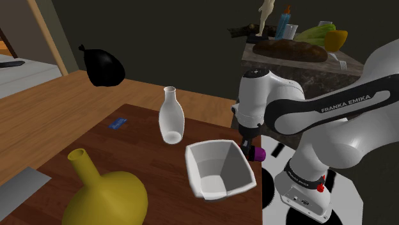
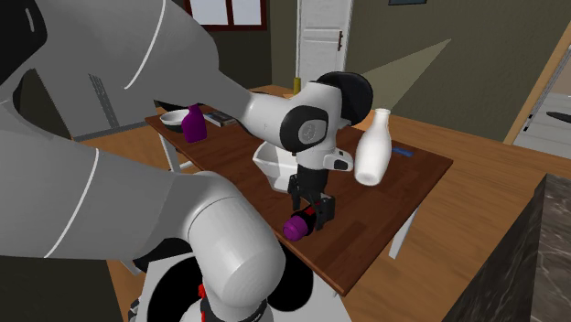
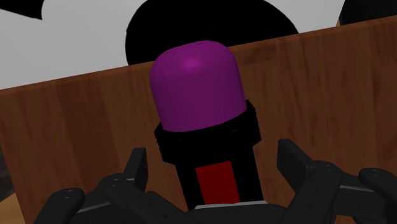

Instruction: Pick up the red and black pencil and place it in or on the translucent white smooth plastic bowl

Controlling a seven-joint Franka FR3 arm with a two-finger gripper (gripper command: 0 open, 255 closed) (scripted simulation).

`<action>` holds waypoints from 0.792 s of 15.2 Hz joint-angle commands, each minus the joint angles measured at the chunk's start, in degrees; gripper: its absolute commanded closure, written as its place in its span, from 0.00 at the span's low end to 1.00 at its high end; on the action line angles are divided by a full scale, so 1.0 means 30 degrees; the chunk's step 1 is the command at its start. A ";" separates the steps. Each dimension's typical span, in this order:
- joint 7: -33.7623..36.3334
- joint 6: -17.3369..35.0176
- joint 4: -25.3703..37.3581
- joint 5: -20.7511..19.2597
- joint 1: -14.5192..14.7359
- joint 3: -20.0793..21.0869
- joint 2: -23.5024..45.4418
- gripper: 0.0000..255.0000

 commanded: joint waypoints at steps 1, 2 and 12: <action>0.0000 0.0000 0.0000 0.0000 0.0000 0.0000 0.0000 1.00; 0.0000 0.0000 0.0000 0.0000 0.0000 0.0000 0.0000 1.00; -0.0023 -0.0766 0.0328 -0.0127 -0.0032 -0.0138 -0.0446 1.00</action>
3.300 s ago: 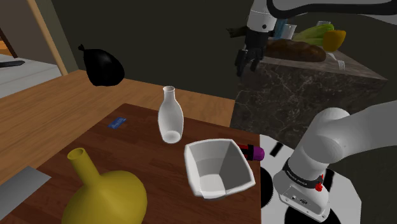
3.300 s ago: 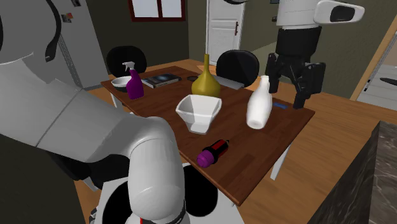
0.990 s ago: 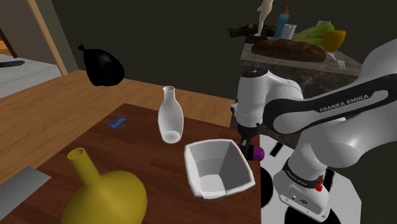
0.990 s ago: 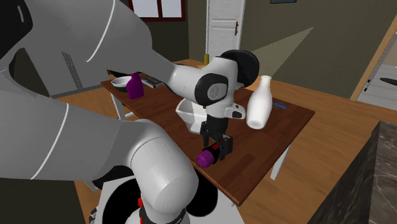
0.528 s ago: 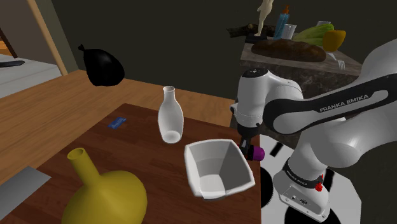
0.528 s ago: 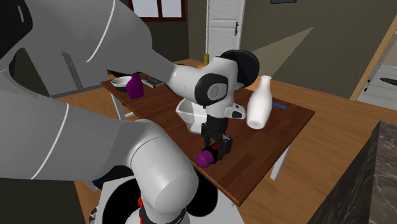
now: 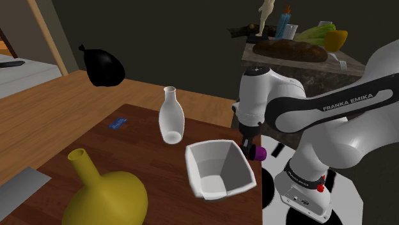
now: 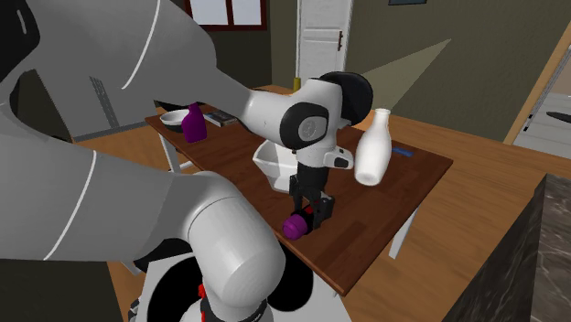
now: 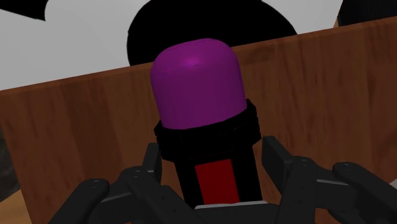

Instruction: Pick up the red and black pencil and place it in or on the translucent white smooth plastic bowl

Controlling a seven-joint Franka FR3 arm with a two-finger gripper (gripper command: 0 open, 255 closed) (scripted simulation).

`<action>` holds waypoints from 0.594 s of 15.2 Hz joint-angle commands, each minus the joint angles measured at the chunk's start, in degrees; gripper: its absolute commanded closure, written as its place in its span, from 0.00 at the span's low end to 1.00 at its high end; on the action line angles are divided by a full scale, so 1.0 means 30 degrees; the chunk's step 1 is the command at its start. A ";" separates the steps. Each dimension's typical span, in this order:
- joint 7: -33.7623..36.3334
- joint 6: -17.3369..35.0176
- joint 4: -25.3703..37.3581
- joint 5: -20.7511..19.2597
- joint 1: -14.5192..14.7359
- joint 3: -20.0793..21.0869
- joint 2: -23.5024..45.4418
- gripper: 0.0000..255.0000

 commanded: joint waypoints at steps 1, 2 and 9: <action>-0.0009 -0.0686 0.0329 -0.0109 -0.0026 -0.0114 -0.0364 1.00; -0.0020 -0.1052 0.0507 -0.0172 -0.0045 -0.0181 -0.0556 1.00; -0.0091 -0.3414 0.1874 -0.0601 -0.0200 -0.0624 -0.1572 1.00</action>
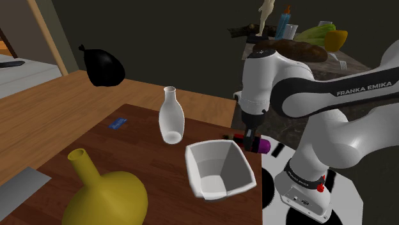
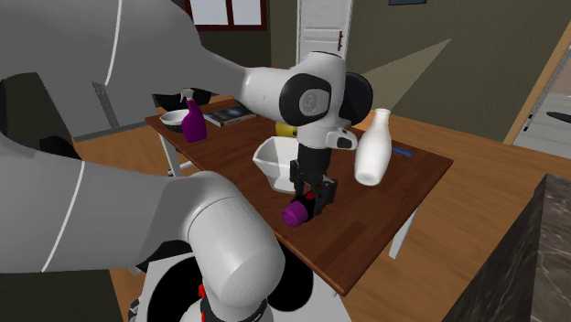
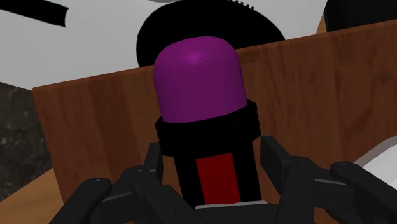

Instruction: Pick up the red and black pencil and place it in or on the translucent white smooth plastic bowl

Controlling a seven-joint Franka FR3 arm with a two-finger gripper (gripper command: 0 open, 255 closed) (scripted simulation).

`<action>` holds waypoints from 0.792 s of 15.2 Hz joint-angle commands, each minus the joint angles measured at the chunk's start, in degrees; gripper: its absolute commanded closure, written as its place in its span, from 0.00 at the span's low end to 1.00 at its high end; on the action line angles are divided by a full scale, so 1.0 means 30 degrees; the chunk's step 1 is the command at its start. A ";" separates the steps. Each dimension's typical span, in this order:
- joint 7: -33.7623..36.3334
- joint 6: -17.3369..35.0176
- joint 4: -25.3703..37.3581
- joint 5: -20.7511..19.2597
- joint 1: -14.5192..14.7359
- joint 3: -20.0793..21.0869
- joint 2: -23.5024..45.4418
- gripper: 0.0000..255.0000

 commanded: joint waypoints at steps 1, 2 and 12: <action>0.0008 -0.0594 0.0398 -0.0087 -0.0024 -0.0086 -0.0188 1.00; -0.0002 -0.0901 0.0613 -0.0144 -0.0048 -0.0145 -0.0282 1.00; -0.0086 -0.3718 0.2937 -0.0666 -0.0287 -0.0671 -0.0794 1.00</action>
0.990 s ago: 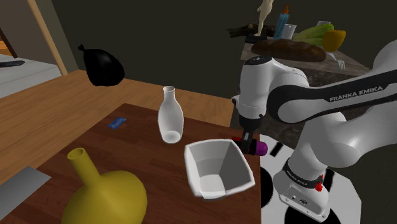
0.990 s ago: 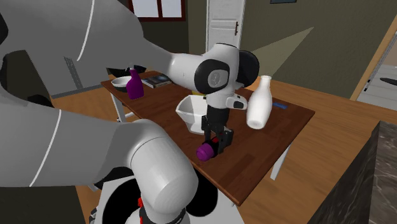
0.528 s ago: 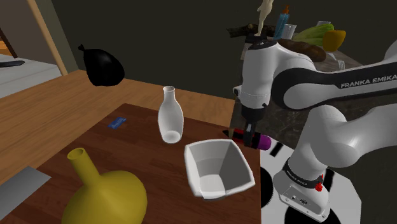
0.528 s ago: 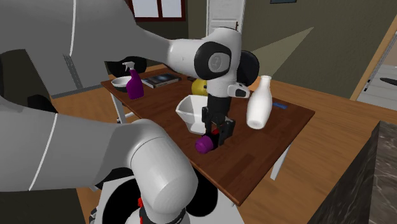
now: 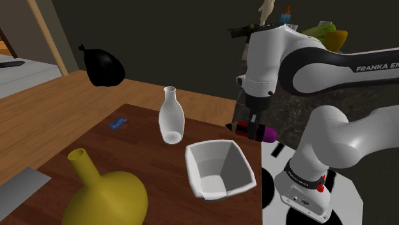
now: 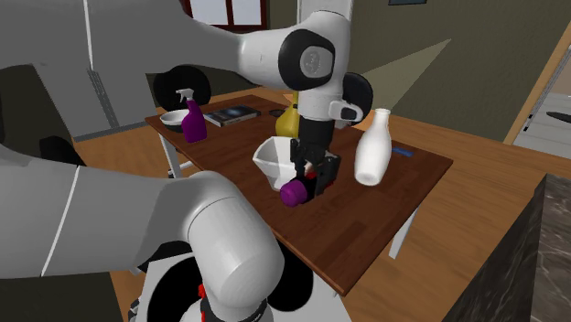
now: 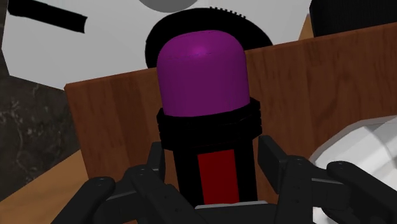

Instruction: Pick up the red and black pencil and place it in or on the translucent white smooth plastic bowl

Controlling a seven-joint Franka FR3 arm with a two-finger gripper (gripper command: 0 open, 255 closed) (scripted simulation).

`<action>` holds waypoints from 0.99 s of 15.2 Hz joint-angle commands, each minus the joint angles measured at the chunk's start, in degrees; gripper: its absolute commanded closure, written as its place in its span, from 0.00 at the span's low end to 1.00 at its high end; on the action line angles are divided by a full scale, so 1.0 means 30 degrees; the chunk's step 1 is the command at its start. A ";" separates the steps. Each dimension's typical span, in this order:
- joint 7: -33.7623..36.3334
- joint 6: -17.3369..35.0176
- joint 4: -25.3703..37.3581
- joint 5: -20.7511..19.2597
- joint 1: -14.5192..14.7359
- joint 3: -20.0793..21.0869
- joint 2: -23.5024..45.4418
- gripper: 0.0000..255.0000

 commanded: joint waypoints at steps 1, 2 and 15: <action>-0.0011 -0.0566 0.0500 -0.0093 -0.0039 -0.0097 -0.0064 1.00; -0.0018 -0.0823 0.0751 -0.0138 -0.0063 -0.0142 -0.0072 1.00; -0.0094 -0.3945 0.4240 -0.0659 -0.0338 -0.0650 0.0287 1.00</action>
